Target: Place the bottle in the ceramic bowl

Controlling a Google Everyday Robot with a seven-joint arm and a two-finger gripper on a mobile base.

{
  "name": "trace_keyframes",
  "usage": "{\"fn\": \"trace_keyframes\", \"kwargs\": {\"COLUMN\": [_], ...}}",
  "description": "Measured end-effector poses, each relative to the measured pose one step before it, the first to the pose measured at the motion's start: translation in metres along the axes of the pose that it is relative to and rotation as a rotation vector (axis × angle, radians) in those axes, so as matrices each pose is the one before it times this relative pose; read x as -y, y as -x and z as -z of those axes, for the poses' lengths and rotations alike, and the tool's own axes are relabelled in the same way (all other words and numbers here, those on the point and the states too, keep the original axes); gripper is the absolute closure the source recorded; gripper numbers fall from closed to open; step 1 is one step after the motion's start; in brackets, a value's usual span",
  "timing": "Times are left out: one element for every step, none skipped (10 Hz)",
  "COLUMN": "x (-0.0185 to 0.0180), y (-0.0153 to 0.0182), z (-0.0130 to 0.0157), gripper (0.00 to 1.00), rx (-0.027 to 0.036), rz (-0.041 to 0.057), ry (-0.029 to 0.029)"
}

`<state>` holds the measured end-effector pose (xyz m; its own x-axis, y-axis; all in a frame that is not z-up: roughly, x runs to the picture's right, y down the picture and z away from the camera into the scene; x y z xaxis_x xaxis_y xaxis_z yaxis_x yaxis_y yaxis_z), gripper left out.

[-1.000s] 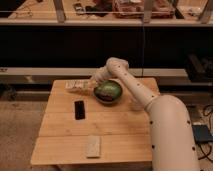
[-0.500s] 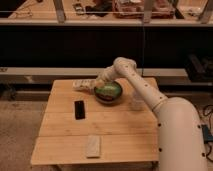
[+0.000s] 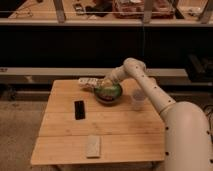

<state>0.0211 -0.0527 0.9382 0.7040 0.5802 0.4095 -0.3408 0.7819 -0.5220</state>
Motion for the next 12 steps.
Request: {"fn": "trace_keyframes", "kwargs": {"x": [0.00240,0.00369,0.00460,0.00432,0.00576,0.00717,0.00398,0.00313,-0.00004,-0.00124,-0.00244,-0.00338], "y": [-0.00827,-0.01032,-0.00905,-0.00572,-0.00653,-0.00459,-0.00205,-0.00235,-0.00246,-0.00168,-0.00303,-0.00406], "z": [0.00475,0.00603,0.00617,0.00522,0.00689,0.00995,0.00675,0.00845,0.00804,0.00379,0.00219,0.00246], "gripper": [0.86,0.86,0.86,0.86,0.86,0.86,0.86,0.83,0.72,0.64,0.55,0.44], "rx": [-0.00019,-0.00355,-0.00482,-0.00220,-0.00243,0.00427,0.00714,0.01052,0.01087,0.00472,0.00279,0.00039], "rz": [-0.00969,-0.01124,-0.00986,-0.00761,-0.00920,-0.00730,0.00018,0.00469,0.01498,0.01050,0.00947,0.01105], "ry": [-0.00311,-0.00621,-0.00924,-0.00982,-0.01363,-0.01713,-0.00786,-0.00276,0.00878,0.00929,0.01306,0.01712]}}
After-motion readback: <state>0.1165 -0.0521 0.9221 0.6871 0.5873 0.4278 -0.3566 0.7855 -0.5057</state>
